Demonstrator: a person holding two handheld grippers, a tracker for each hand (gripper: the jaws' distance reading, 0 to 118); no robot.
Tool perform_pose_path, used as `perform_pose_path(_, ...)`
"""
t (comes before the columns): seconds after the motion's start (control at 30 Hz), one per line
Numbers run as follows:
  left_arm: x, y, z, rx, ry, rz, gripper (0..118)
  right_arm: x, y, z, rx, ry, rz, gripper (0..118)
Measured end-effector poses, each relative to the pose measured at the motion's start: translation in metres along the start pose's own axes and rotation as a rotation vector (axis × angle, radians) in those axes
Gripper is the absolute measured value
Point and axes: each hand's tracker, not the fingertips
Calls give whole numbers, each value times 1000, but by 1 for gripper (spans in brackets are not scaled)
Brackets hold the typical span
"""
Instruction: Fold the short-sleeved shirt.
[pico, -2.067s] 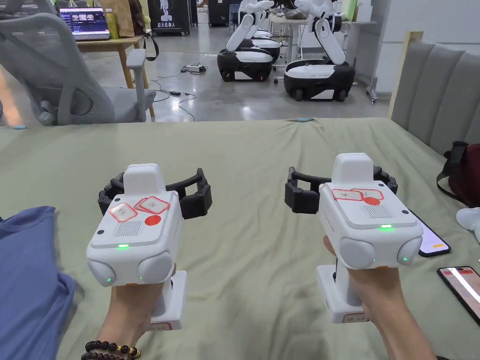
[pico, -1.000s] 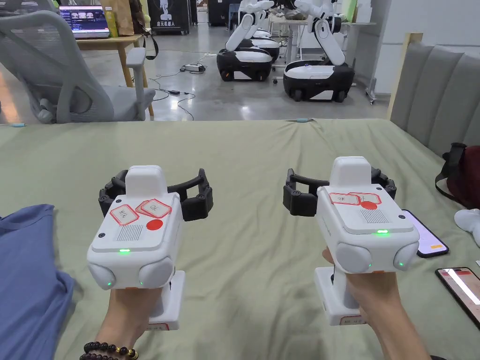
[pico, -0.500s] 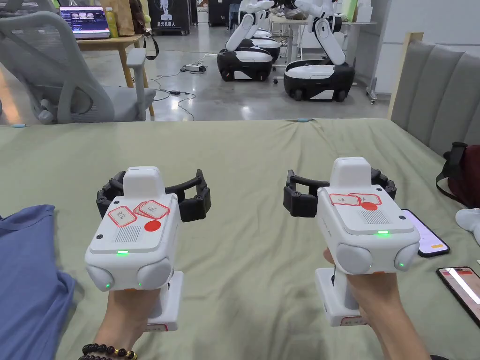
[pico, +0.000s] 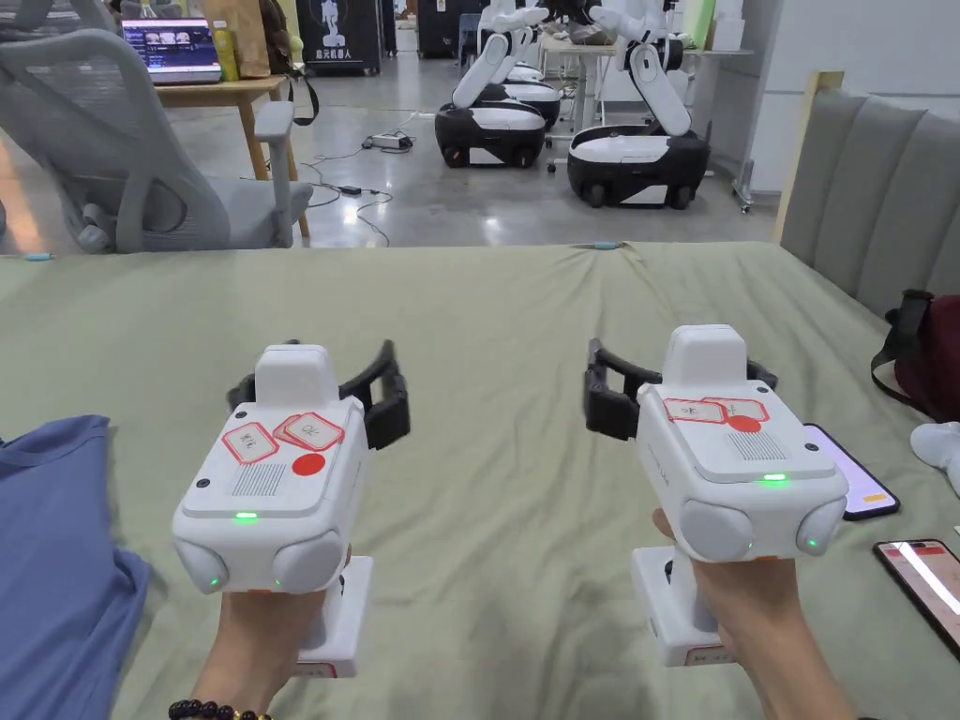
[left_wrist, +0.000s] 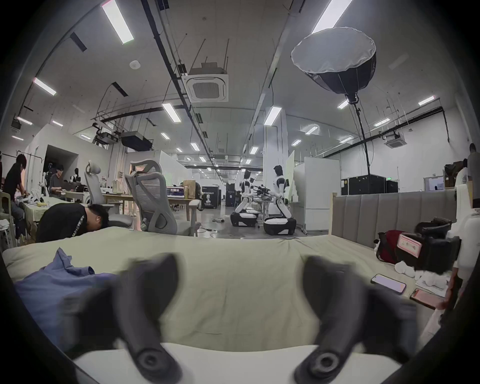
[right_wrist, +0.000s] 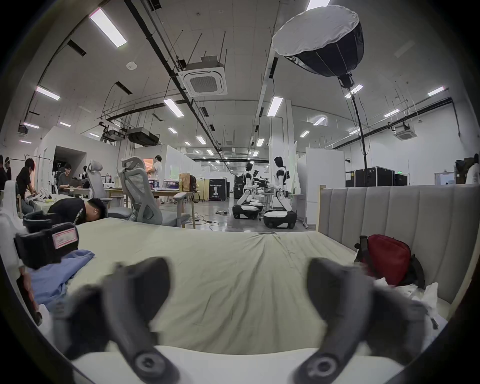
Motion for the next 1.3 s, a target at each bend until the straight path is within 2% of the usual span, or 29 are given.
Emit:
perform_pose_path(0.03,0,0,0,1,12,-11,26,0,0,0,2,-5,3,50)
perform_pose_path(0.07,-2,-1,-1,-10,60,-32,3,-1,0,-2,-5,-19,11,0)
perform_pose_path(0.1,-2,-2,-1,-11,47,-24,2,-2,-1,-2,-14,-59,16,0)
perform_pose_path(0.2,-8,1,0,-21,20,13,2,2,-2,-1,-26,-22,-29,0)
perform_pose_path(0.3,-7,1,0,-10,38,-12,2,-1,-1,-1,-22,-33,-10,0)
perform_pose_path(0.43,-24,8,1,-6,67,1,2,-17,6,-6,-22,5,0,0)
perform_pose_path(0.53,-57,16,11,10,143,-11,2,-50,14,-15,4,82,18,0)
perform_pose_path(0.63,-101,22,32,18,248,-7,2,-97,19,-25,15,189,25,0)
perform_pose_path(0.8,-180,24,84,-8,446,-65,2,-203,23,-26,25,414,33,0)
perform_pose_path(0.97,-236,26,128,-14,588,11,2,-278,25,-8,50,580,54,1)
perform_pose_path(1.13,-247,26,136,-62,605,-44,2,-303,23,-4,44,623,62,1)
perform_pose_path(1.3,-255,21,99,-307,500,-56,2,-296,16,-11,19,628,58,1)
